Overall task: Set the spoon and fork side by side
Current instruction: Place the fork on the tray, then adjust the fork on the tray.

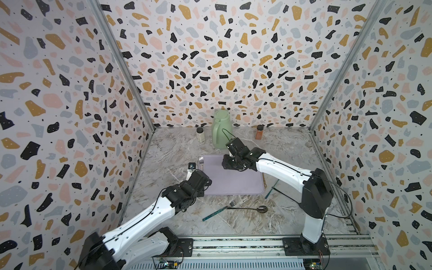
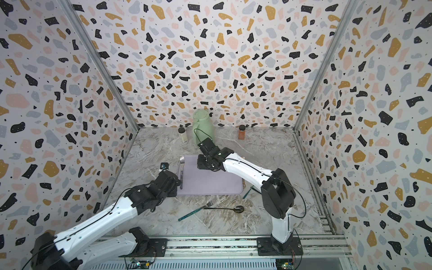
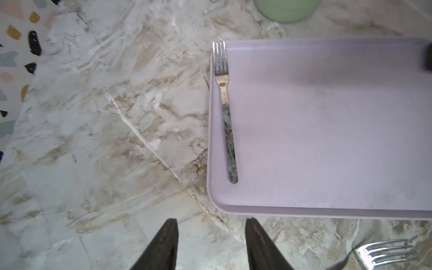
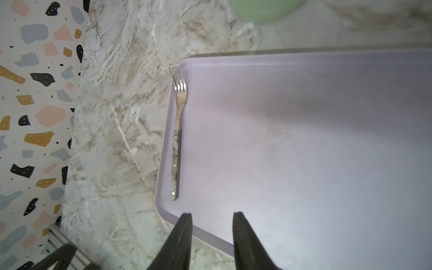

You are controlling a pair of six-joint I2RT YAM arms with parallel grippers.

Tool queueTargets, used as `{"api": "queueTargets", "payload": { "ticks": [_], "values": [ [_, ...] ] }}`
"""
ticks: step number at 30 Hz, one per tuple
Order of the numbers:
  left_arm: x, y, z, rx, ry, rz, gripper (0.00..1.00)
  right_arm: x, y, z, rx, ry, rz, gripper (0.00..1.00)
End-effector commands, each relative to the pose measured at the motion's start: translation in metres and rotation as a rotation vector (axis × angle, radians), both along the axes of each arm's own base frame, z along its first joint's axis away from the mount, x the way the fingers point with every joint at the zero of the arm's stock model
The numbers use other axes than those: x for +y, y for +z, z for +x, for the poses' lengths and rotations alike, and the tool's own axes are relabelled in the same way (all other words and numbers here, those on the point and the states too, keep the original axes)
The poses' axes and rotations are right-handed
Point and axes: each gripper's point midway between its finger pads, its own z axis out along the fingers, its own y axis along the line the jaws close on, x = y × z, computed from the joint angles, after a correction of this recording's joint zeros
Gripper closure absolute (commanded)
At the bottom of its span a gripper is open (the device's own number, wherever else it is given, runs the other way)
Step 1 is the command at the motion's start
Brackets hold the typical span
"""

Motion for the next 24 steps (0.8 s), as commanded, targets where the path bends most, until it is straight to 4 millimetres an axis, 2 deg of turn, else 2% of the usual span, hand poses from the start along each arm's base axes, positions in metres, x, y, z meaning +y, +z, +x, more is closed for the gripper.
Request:
{"api": "queueTargets", "payload": {
  "ticks": [1, 6, 9, 12, 16, 20, 24],
  "values": [
    [-0.024, 0.001, 0.034, -0.008, -0.041, -0.014, 0.53, -0.044, 0.002, -0.007, -0.051, 0.017, -0.083, 0.66],
    [-0.031, -0.038, 0.061, 0.117, -0.033, 0.041, 0.52, -0.112, 0.000, -0.020, -0.043, -0.037, -0.094, 0.66],
    [-0.034, -0.055, 0.069, 0.157, -0.039, 0.032, 0.52, -0.142, -0.004, -0.028, -0.044, -0.060, -0.128, 0.65],
    [-0.026, -0.066, 0.071, 0.188, 0.000, 0.035, 0.52, -0.176, -0.013, -0.036, -0.023, -0.105, -0.160, 0.64],
    [-0.017, -0.076, 0.071, 0.214, 0.015, 0.030, 0.52, -0.201, -0.027, -0.043, 0.031, -0.153, -0.149, 0.64],
    [-0.010, -0.084, 0.070, 0.230, 0.019, 0.020, 0.55, -0.215, -0.040, -0.049, 0.071, -0.180, -0.164, 0.64],
    [-0.013, -0.090, 0.073, 0.237, -0.001, -0.016, 0.62, -0.225, -0.048, -0.052, 0.096, -0.206, -0.167, 0.65]
  ]
}}
